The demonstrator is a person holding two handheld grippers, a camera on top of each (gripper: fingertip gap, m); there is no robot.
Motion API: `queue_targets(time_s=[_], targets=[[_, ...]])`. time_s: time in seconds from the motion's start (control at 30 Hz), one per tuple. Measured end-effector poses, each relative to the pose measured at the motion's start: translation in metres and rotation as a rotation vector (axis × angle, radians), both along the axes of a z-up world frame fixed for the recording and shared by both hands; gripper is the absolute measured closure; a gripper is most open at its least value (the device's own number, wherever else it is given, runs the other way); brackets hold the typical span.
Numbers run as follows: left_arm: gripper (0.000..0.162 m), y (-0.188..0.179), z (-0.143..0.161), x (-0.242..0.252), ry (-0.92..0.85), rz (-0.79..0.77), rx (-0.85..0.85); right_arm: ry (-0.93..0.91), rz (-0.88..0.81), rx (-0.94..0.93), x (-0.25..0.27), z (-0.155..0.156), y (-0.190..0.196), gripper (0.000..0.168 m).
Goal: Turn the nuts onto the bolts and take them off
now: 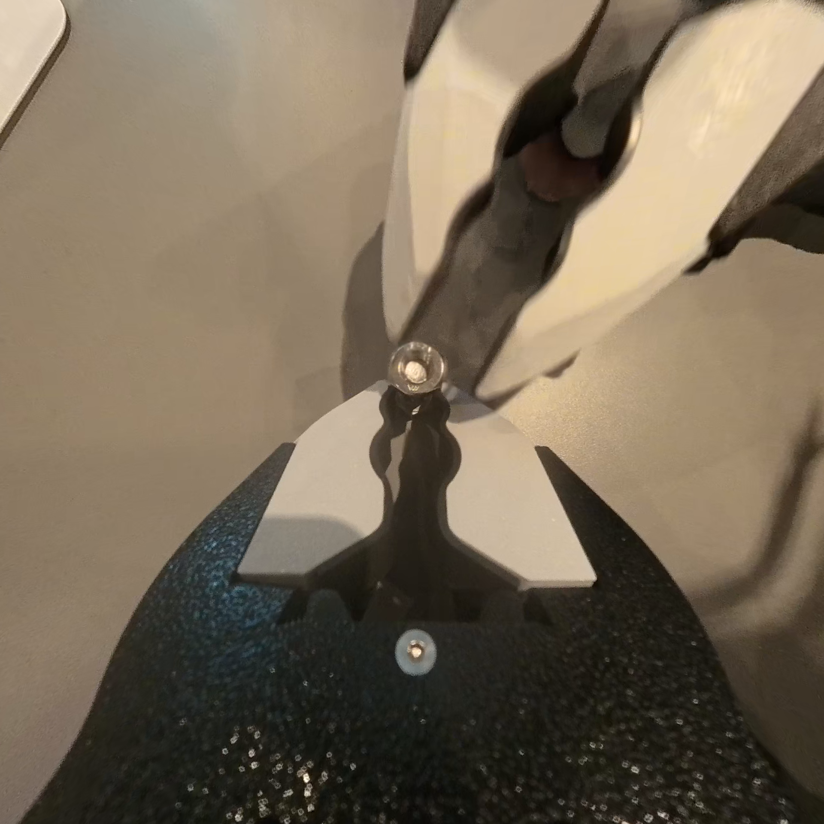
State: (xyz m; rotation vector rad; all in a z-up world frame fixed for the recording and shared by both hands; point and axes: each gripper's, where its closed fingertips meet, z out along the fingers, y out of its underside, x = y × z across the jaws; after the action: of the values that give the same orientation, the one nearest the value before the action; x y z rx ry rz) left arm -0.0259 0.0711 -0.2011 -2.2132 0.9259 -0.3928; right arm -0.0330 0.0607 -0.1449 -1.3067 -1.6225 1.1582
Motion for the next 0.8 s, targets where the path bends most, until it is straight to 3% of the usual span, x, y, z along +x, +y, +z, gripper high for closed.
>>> queue_targets(time_s=[0.03, 0.43, 0.53, 0.8], targets=[[0.146, 0.000, 0.000, 0.000, 0.000, 0.000, 0.000, 0.003, -0.004, -0.028, 0.001, 0.001, 0.002, 0.146], [0.146, 0.000, 0.000, 0.000, 0.000, -0.001, 0.000, -0.126, 0.020, -0.047, 0.005, -0.016, 0.000, 0.146], [0.146, 0.000, 0.000, 0.000, 0.000, -0.003, -0.001, -0.144, 0.098, -0.078, 0.014, -0.016, -0.008, 0.151], [0.146, 0.000, 0.000, 0.000, 0.001, -0.003, 0.000, -0.129, 0.006, -0.040, 0.010, -0.016, 0.005, 0.137]])
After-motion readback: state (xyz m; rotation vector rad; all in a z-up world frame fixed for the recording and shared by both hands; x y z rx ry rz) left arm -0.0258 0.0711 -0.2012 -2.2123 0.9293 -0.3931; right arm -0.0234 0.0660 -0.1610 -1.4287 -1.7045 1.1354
